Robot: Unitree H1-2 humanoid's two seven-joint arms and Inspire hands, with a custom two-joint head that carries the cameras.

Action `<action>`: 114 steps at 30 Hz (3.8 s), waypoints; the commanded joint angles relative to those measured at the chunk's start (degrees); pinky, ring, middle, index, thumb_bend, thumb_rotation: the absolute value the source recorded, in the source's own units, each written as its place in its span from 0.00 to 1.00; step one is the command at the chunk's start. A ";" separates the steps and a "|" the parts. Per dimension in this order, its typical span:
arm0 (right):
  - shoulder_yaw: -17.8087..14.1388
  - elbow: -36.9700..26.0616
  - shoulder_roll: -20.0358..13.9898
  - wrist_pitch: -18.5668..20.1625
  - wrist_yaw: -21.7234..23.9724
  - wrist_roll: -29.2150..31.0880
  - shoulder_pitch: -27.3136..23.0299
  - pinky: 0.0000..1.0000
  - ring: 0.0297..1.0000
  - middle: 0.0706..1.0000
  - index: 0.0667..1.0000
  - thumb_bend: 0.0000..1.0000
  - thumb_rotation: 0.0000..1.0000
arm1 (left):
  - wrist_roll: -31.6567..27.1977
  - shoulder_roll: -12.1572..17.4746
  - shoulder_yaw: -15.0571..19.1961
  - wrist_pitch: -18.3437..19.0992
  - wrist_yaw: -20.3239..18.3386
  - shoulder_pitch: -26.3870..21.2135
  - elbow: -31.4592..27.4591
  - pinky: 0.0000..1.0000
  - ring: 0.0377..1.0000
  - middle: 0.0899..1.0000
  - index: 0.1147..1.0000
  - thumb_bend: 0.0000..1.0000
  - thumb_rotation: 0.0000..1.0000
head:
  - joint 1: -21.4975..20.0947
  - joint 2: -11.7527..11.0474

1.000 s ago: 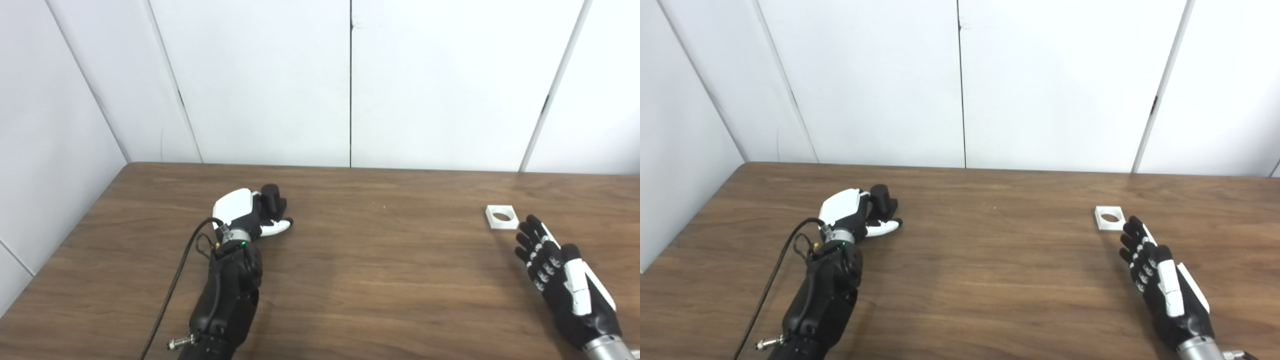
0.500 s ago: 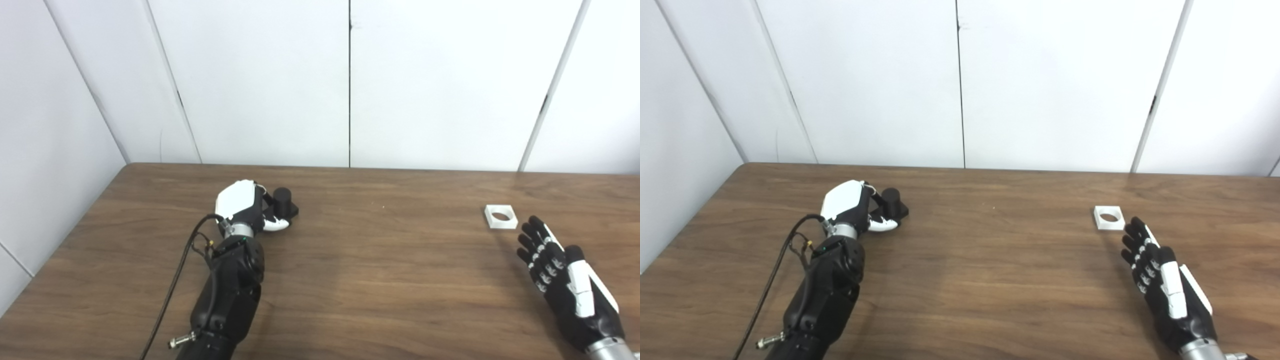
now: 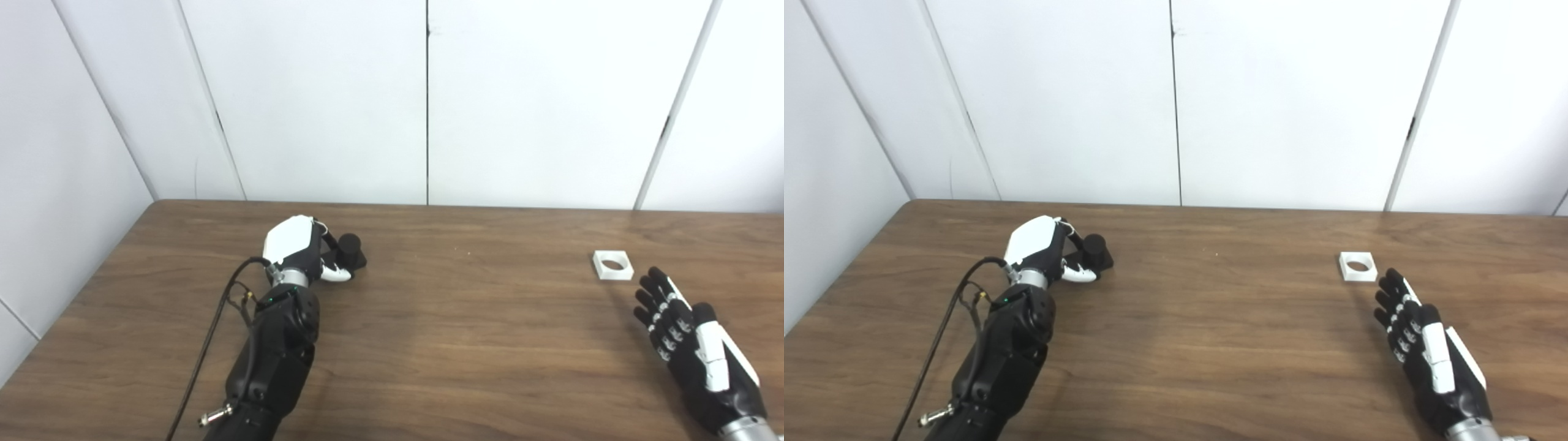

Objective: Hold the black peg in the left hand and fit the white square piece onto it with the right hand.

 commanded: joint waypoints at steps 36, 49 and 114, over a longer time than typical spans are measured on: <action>1.02 -1.50 0.87 1.60 -1.49 -1.29 -0.43 1.00 1.00 1.00 1.00 0.61 1.00 | -5.21 2.55 -9.28 0.23 -13.16 10.72 -22.59 0.90 1.00 0.93 0.43 0.50 0.08 | -3.16 1.59; 1.69 -3.15 1.37 3.06 -2.38 -1.97 0.16 1.00 1.00 1.00 1.00 0.61 1.00 | -6.74 3.94 -13.32 0.45 -17.66 15.17 -31.24 0.94 1.00 0.97 0.43 0.49 0.08 | -5.29 2.50; 2.69 -8.84 2.01 8.88 -5.50 -2.72 0.40 1.00 1.00 1.00 1.00 0.67 1.00 | -6.01 2.59 -18.96 -2.33 -21.68 21.49 -40.15 1.00 1.00 0.95 0.43 0.49 0.09 | -10.28 10.84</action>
